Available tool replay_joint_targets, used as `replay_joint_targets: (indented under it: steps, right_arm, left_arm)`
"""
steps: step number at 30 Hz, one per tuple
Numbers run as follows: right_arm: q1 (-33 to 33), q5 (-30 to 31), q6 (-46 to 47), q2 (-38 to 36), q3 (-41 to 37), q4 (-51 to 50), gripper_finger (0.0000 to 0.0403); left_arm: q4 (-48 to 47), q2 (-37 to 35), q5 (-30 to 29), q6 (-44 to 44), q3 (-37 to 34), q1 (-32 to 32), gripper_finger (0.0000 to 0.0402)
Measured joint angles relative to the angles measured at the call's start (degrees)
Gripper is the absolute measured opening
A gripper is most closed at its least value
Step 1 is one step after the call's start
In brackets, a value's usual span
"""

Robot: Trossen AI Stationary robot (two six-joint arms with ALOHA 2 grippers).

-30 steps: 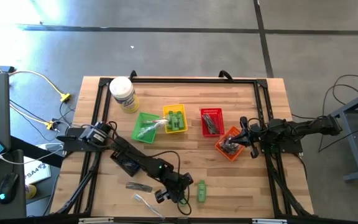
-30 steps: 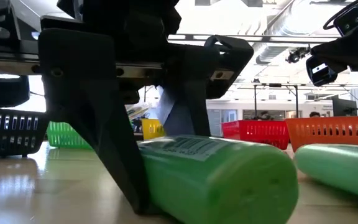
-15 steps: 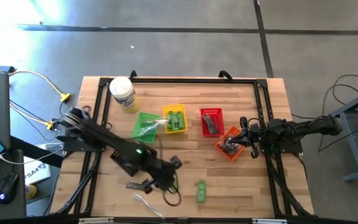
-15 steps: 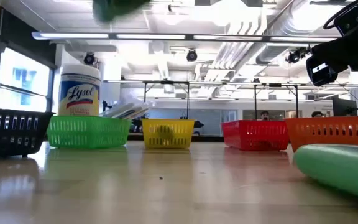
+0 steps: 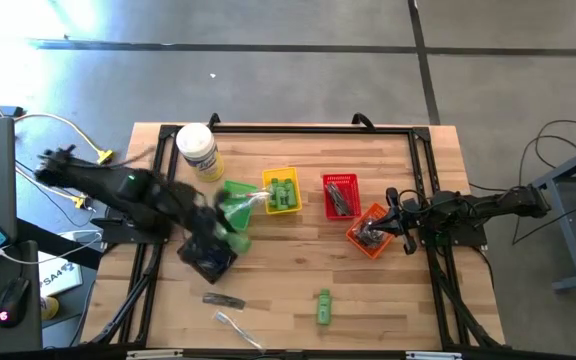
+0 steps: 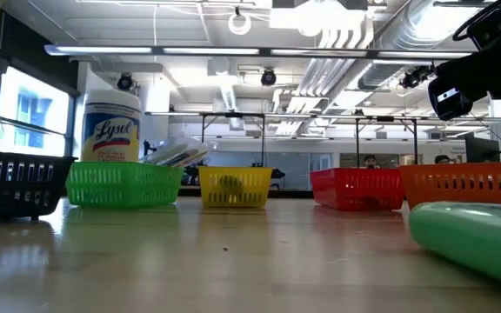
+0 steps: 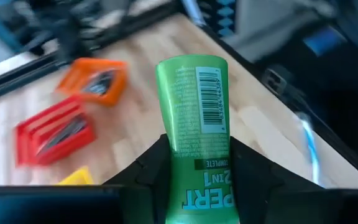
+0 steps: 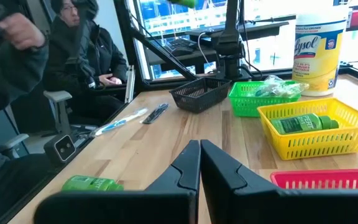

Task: Pick & Place Travel size toiletries
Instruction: Put the left green shampoo into yellow basket

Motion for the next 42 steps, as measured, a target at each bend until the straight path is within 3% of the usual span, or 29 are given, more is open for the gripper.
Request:
replay_joint_targets:
  steps: [8, 15, 26, 42]
  right_arm:
    - [0.0, 0.0, 0.0, 0.0, 0.0, 0.0, 0.0004]
    - [0.0, 0.0, 0.0, 0.0, 0.0, 0.0, 0.0004]
    - [0.0, 0.1, 0.0, 0.0, 0.0, 0.0, 0.0004]
    - [0.0, 0.6, 0.0, 0.0, 0.0, -0.1, 0.0004]
  left_arm:
    - [17.3, -22.9, -1.5, -7.9, -23.5, 6.6, 0.0117]
    - [25.7, -32.9, -6.7, -17.7, -35.7, 7.1, 0.0117]
    - [35.7, -34.6, -8.8, -22.6, -47.6, 7.1, 0.0117]
    - [36.0, -34.5, -9.4, -21.3, -48.0, 7.1, 0.0116]
